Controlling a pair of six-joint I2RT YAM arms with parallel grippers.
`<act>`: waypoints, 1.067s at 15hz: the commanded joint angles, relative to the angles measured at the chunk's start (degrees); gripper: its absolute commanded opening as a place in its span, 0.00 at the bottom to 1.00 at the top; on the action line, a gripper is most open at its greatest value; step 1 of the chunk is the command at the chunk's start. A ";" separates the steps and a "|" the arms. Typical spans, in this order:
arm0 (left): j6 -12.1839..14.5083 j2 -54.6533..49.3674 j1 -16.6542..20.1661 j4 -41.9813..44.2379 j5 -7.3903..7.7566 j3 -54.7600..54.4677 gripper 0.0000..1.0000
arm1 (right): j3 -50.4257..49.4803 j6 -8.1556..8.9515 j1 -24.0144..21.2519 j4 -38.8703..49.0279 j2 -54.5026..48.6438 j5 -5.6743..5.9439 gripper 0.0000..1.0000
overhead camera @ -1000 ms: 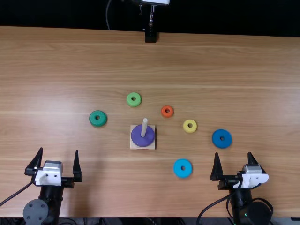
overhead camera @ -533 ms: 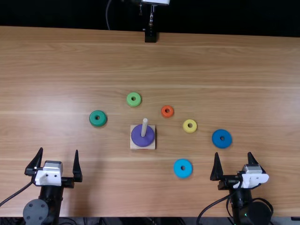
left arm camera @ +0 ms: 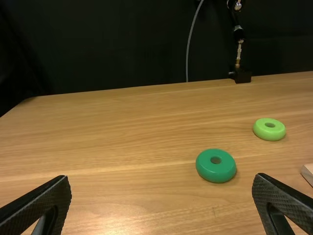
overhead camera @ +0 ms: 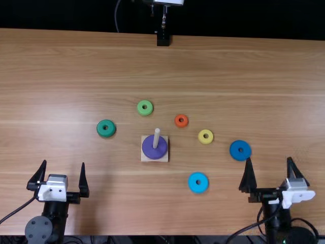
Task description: Build the Hanoi tower: stack the rings onto the peg from bottom to top in this color order: purple, dark blue, light blue, dark green, light green, yellow, orange.
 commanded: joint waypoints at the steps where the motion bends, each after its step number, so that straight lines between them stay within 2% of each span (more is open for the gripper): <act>1: 0.48 -0.69 0.44 -1.11 -0.18 -0.73 1.00 | 2.88 0.53 -0.84 0.07 3.90 0.69 1.00; 3: 0.48 -0.69 0.44 -1.11 -0.18 -0.73 1.00 | 6.57 0.42 -1.11 0.49 11.72 0.38 1.00; 9: 0.48 -0.69 0.44 -1.11 -0.18 -0.73 1.00 | 18.88 0.42 -1.11 -0.67 38.09 0.48 1.00; 13: 0.48 -0.69 0.44 -1.11 -0.08 -0.73 1.00 | 26.52 0.74 -1.11 -13.01 51.89 0.38 1.00; 16: 0.48 -0.69 0.44 -1.11 -0.18 -0.73 1.00 | 28.28 0.63 -1.11 -13.75 61.73 0.48 1.00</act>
